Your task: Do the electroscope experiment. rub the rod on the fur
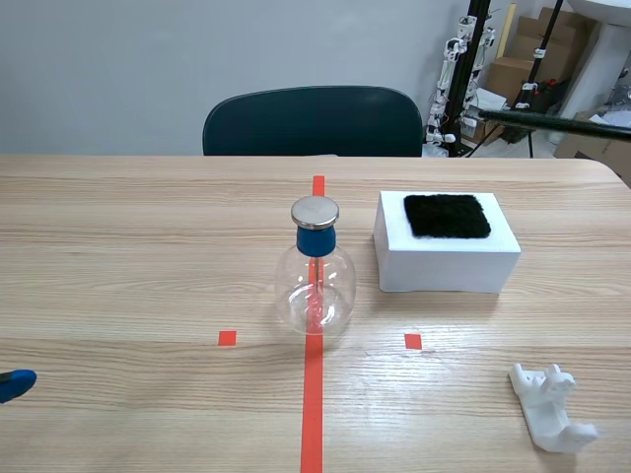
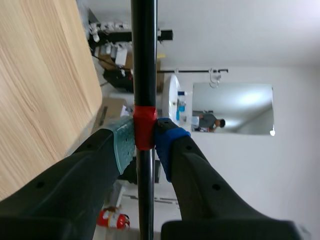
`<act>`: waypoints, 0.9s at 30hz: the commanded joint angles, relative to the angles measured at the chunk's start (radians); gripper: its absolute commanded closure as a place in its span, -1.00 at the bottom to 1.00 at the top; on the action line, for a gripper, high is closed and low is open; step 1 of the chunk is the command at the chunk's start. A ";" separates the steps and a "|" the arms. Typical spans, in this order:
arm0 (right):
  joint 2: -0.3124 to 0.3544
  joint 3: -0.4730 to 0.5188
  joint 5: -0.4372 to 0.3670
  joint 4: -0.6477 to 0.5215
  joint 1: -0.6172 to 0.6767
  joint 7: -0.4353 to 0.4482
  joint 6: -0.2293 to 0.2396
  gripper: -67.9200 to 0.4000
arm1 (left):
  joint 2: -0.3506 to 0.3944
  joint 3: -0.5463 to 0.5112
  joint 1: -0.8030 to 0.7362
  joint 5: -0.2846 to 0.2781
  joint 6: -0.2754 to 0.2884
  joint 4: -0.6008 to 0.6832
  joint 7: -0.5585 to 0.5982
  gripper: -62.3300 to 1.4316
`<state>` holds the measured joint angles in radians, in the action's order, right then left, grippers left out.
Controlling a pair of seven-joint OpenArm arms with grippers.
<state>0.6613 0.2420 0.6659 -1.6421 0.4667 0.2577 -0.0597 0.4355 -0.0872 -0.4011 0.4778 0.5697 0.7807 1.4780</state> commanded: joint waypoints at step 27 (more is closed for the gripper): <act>0.209 -0.548 0.422 0.298 -0.517 -0.306 -0.015 0.92 | 0.006 -0.004 0.002 -0.013 0.001 0.015 0.021 -1.00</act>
<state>0.8429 -0.3164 1.0851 -1.3312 -0.0166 -0.0273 -0.0635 0.4351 -0.0872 -0.4011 0.4778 0.5697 0.7807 1.4780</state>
